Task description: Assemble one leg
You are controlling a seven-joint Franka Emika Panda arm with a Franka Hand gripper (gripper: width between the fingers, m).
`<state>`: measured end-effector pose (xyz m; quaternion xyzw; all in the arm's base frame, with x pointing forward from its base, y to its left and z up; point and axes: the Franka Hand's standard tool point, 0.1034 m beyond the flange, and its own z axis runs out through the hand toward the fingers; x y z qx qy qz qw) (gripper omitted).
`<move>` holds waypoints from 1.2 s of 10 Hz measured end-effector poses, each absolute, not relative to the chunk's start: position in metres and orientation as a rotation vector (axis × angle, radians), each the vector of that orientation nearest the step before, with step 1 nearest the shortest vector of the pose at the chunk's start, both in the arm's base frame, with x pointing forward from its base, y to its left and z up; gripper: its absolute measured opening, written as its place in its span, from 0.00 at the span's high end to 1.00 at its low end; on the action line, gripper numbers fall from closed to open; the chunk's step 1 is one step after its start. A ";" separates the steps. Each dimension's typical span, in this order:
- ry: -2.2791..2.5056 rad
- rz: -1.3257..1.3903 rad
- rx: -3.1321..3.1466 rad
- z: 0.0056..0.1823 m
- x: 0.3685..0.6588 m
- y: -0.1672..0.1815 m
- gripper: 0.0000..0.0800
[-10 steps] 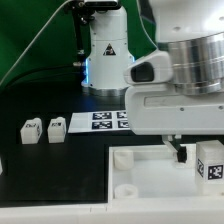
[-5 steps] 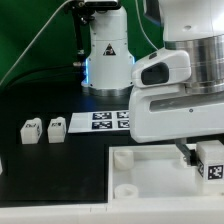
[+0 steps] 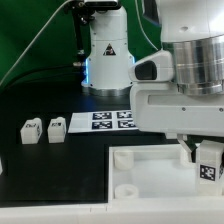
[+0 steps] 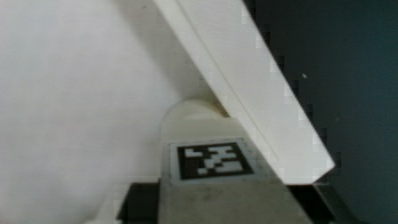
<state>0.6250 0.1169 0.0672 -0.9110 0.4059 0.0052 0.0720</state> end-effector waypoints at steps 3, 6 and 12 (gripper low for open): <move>2.100 0.208 -2.152 0.068 0.631 0.119 0.63; 2.457 0.264 -1.744 0.068 0.631 0.121 0.63; 2.479 0.253 -1.724 0.074 0.625 0.130 0.22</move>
Offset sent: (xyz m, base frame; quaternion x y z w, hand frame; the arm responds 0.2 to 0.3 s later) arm 0.0385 -0.0086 0.0140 0.0665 -0.0231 0.3259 0.9428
